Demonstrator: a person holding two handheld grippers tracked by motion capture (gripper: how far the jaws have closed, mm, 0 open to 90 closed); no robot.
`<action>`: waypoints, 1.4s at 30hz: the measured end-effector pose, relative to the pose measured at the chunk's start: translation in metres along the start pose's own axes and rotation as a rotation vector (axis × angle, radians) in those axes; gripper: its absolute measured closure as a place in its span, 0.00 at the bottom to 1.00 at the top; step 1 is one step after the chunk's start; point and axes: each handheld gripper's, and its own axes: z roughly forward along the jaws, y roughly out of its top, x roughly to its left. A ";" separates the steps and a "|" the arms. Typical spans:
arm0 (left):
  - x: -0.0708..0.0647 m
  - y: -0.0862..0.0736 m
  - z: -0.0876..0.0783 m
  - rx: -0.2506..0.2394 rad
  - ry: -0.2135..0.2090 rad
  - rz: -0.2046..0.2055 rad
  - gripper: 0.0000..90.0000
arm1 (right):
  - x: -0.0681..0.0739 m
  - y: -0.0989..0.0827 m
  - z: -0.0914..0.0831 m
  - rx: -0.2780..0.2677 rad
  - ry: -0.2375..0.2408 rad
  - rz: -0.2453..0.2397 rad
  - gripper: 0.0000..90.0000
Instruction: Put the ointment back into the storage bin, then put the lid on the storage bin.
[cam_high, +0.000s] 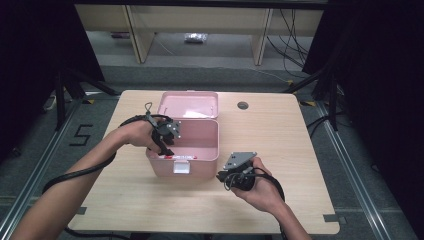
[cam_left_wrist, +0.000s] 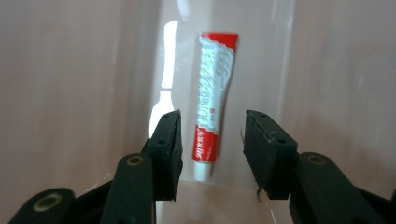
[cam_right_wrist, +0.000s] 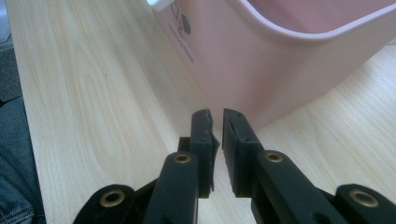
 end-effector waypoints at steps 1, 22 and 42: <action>0.001 -0.001 -0.003 -0.019 0.014 0.001 0.62 | 0.000 0.000 -0.001 0.004 0.002 -0.003 0.93; 0.013 -0.023 -0.033 -0.240 0.165 -0.178 0.58 | -0.003 0.002 0.001 -0.025 0.010 0.030 0.93; 0.033 -0.037 -0.039 -0.408 0.264 -0.397 0.58 | -0.001 0.019 0.005 -0.047 0.037 0.003 0.94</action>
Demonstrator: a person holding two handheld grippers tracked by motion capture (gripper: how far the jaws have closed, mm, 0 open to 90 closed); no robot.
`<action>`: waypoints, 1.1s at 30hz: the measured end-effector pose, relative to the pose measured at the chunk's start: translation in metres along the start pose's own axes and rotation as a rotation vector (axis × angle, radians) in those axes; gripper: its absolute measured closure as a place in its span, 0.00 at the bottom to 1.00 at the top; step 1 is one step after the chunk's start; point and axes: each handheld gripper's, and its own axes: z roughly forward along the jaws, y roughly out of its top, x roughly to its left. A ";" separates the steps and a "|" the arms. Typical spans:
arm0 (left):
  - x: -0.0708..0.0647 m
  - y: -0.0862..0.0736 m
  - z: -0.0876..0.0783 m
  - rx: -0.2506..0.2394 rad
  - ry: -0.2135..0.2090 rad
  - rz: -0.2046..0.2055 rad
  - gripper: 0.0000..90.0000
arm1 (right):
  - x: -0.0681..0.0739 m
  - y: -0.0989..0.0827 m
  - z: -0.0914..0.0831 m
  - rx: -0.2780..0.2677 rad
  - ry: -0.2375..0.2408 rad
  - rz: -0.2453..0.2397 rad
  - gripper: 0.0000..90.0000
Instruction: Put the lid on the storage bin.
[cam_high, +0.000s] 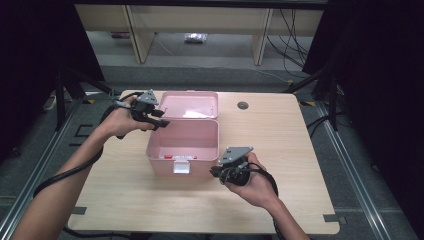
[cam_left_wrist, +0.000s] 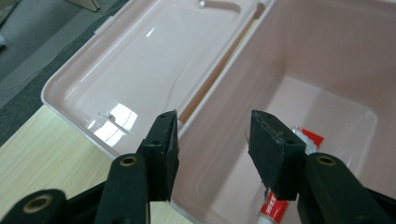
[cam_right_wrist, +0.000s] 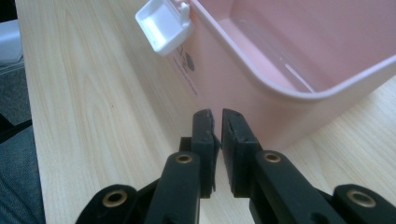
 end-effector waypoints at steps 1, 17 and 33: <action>0.000 0.000 0.000 0.000 0.000 0.000 0.58 | 0.001 0.001 0.000 0.003 0.000 0.009 0.94; 0.019 -0.003 0.000 -0.106 0.148 -0.217 0.68 | 0.013 0.019 0.005 -0.047 0.001 0.001 1.00; 0.054 -0.006 0.030 -0.059 0.253 -0.367 0.67 | 0.029 0.043 0.028 -0.086 0.035 0.000 1.00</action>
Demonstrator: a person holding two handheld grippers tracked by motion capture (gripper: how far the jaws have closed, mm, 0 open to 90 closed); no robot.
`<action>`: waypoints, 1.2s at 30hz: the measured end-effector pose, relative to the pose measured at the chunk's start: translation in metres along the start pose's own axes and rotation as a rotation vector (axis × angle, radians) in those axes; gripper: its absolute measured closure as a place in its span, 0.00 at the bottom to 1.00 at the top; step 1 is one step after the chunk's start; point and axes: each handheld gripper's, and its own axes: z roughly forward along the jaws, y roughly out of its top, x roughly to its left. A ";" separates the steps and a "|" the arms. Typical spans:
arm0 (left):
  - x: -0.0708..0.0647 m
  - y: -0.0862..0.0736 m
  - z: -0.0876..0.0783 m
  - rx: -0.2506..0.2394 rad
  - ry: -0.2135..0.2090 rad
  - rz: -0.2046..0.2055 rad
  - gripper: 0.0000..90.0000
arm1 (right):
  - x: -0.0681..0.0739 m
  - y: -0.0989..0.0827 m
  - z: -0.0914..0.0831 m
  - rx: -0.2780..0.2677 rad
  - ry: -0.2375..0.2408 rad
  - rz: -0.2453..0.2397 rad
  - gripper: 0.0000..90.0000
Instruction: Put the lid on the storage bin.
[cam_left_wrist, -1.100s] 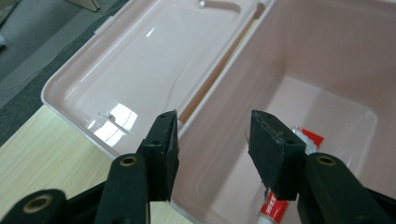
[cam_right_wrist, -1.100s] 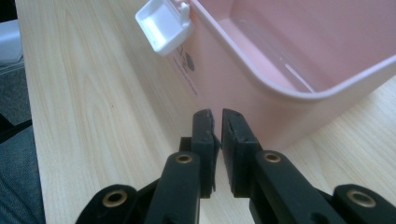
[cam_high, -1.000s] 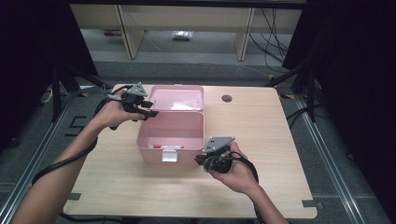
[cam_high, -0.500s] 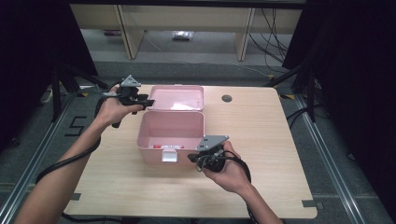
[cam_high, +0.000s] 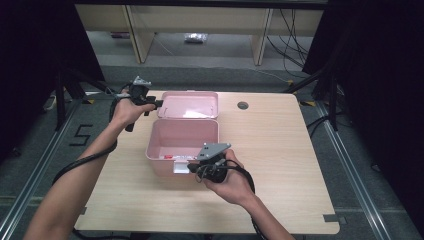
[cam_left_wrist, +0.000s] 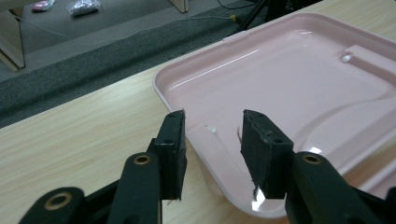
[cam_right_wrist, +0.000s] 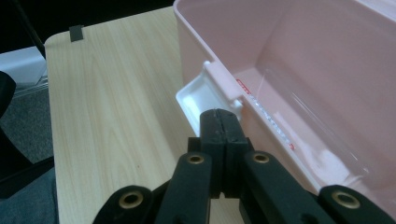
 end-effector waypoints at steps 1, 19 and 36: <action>0.000 0.001 0.004 0.000 0.002 -0.009 0.67 | 0.000 0.000 0.000 0.000 0.000 0.000 1.00; 0.009 0.006 0.039 0.054 0.050 -0.071 0.73 | 0.006 0.003 0.017 0.017 -0.003 -0.022 1.00; 0.009 0.012 0.053 0.090 0.069 -0.090 0.77 | 0.005 0.003 0.024 0.017 -0.016 -0.028 1.00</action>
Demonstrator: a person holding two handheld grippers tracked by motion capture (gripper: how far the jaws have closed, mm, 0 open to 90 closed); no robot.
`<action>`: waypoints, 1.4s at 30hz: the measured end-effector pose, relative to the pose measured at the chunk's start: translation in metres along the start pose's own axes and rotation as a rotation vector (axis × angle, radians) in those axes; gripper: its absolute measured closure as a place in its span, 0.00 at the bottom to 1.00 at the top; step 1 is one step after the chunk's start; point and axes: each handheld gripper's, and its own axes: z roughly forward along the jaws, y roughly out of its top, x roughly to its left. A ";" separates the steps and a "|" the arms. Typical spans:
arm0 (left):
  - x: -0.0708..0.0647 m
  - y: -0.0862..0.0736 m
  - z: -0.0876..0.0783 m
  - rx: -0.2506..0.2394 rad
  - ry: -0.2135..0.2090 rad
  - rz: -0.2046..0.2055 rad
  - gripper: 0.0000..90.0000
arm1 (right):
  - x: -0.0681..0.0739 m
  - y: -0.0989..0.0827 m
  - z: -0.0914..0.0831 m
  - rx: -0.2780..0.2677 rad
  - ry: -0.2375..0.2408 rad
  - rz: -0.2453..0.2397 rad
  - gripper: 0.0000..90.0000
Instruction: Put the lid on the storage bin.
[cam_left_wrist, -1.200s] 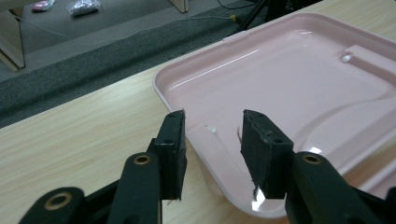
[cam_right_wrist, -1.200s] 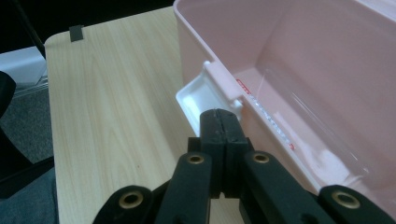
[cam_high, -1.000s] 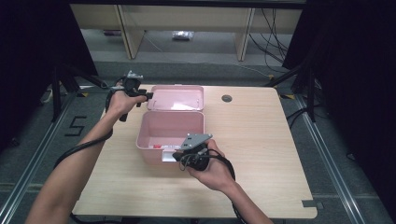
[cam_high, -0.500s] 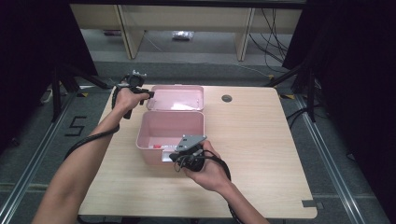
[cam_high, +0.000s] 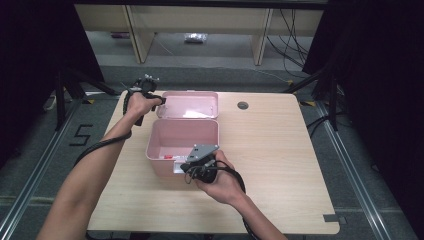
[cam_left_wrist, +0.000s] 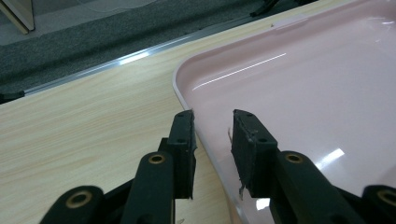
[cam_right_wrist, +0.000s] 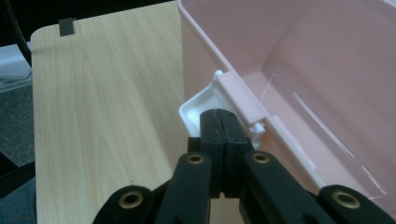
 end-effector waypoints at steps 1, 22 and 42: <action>0.000 0.000 0.001 0.002 0.007 -0.003 0.77 | 0.000 0.000 0.000 0.004 -0.001 -0.006 1.00; 0.000 0.004 0.009 0.090 0.044 -0.066 0.84 | 0.000 0.000 0.001 0.002 0.000 -0.008 1.00; -0.007 0.014 0.009 0.164 0.112 -0.144 0.91 | 0.000 0.001 0.004 0.006 -0.006 -0.019 1.00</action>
